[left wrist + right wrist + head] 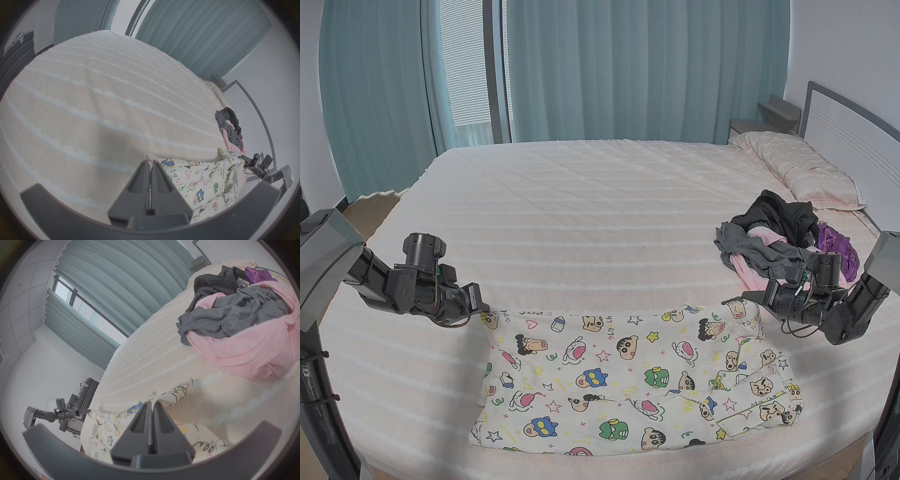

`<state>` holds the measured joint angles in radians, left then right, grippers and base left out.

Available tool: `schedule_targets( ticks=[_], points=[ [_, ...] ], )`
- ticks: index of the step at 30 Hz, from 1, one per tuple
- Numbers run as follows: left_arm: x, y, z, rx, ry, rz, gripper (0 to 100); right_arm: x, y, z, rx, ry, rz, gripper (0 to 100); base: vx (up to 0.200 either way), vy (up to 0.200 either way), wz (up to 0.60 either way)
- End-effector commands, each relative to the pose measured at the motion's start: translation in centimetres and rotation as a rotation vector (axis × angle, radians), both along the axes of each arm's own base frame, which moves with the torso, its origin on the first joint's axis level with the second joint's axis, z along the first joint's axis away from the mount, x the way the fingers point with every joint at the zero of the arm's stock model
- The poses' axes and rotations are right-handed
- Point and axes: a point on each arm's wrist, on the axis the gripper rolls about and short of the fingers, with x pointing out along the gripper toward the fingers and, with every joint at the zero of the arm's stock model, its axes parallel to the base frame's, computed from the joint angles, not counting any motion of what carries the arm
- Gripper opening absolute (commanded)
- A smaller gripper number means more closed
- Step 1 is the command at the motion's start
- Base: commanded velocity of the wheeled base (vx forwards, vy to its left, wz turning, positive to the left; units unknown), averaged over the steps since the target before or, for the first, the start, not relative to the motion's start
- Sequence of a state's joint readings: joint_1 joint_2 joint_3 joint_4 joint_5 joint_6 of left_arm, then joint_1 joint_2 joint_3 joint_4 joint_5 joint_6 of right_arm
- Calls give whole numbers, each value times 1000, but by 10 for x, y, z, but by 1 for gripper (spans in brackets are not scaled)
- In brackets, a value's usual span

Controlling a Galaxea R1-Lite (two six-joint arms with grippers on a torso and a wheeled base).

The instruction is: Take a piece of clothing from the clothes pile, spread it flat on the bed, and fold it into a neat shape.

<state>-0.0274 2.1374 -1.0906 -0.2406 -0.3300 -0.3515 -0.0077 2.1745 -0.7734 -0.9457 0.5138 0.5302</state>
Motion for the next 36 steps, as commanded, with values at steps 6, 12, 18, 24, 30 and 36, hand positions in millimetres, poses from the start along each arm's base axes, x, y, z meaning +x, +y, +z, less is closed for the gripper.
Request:
schedule_targets(
  ticks=[6,12,18,24,30,36],
  points=[
    [-24,1,6,26,8,-28,0,-33,-5,1,-20,5,40,0,0,0,0],
    [-47,1,1,52,44,-73,0,-53,-5,1,-41,17,54,0,0,0,0],
    [-70,2,-8,64,54,-94,0,-73,-8,-6,-71,51,76,0,0,0,0],
    [-87,3,-16,65,49,-93,0,-87,-15,-16,-122,77,85,0,0,0,0],
    [-97,3,-18,65,44,-92,0,-92,-24,-19,-119,96,60,0,0,0,0],
    [-101,3,-23,65,68,-94,0,-101,-23,-25,-117,120,92,0,0,0,0]
  ],
)
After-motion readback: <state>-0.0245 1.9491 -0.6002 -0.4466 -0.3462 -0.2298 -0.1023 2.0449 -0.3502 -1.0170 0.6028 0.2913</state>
